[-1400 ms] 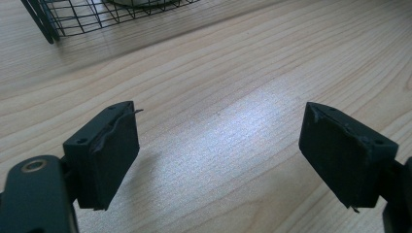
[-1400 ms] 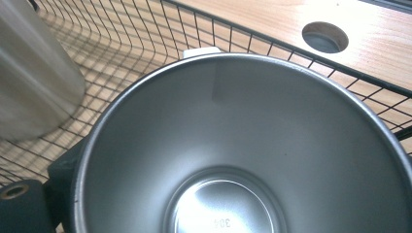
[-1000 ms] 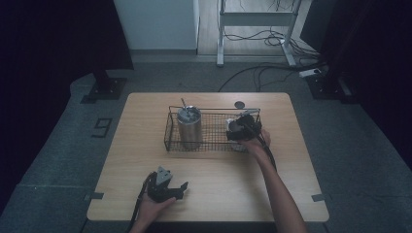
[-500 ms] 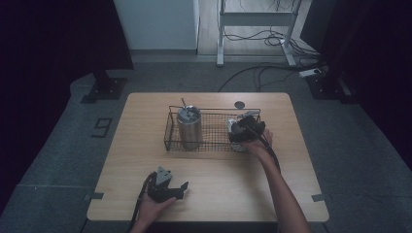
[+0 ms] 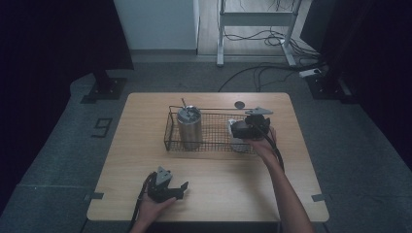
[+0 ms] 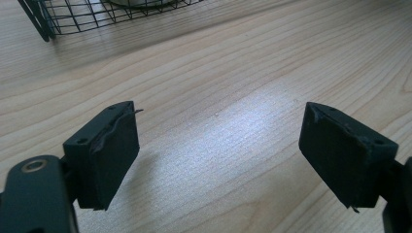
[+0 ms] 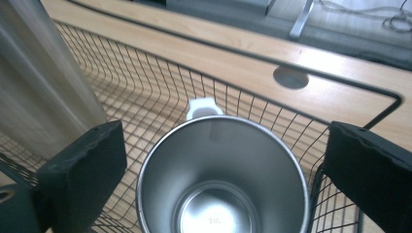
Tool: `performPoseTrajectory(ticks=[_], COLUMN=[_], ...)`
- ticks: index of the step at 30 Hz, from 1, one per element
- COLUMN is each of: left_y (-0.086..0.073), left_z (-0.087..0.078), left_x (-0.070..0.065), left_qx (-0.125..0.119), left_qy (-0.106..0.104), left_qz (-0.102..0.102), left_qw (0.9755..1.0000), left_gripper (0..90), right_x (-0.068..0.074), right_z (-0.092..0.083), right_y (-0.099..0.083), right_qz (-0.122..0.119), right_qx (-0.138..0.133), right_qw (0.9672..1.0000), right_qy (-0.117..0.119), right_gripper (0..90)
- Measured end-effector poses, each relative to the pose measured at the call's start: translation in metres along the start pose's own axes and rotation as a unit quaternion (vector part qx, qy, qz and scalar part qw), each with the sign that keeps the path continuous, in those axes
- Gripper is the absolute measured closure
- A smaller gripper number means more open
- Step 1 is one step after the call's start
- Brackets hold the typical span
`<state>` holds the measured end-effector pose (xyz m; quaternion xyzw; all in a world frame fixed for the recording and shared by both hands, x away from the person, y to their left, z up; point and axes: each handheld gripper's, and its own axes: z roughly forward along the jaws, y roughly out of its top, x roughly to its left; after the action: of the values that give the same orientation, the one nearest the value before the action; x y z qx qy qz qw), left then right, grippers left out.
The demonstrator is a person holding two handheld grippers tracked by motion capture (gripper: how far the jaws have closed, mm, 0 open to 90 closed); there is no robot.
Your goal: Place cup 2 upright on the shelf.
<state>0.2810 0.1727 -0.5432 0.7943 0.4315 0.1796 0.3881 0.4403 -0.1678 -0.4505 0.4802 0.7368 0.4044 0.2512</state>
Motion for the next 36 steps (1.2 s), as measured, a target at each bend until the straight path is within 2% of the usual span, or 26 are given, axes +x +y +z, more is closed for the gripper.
performPoseTrajectory(ticks=[9,11,23,36], left_y=[0.000,0.000,0.000,0.000], left_z=[0.000,0.000,0.000,0.000], left_x=[0.000,0.000,0.000,0.001], left_qx=[-0.003,-0.003,-0.003,0.001], left_qy=[0.007,0.007,0.010,0.008], left_qz=[0.004,0.005,0.005,0.004], left_qw=[1.0000,1.0000,0.9999,1.0000], left_gripper=[14.8,14.8,14.8,14.9], right_x=[-0.001,-0.002,-0.006,-0.005], right_z=[-0.017,-0.025,-0.042,-0.061], right_y=[-0.008,-0.014,-0.036,-0.068], right_qz=[0.003,0.004,0.011,0.013], right_qx=[-0.025,-0.038,-0.049,-0.057], right_qw=[0.9997,0.9992,0.9984,0.9976], right_qy=[0.009,0.015,0.026,0.038], right_gripper=[7.3,9.2,12.9,14.6])
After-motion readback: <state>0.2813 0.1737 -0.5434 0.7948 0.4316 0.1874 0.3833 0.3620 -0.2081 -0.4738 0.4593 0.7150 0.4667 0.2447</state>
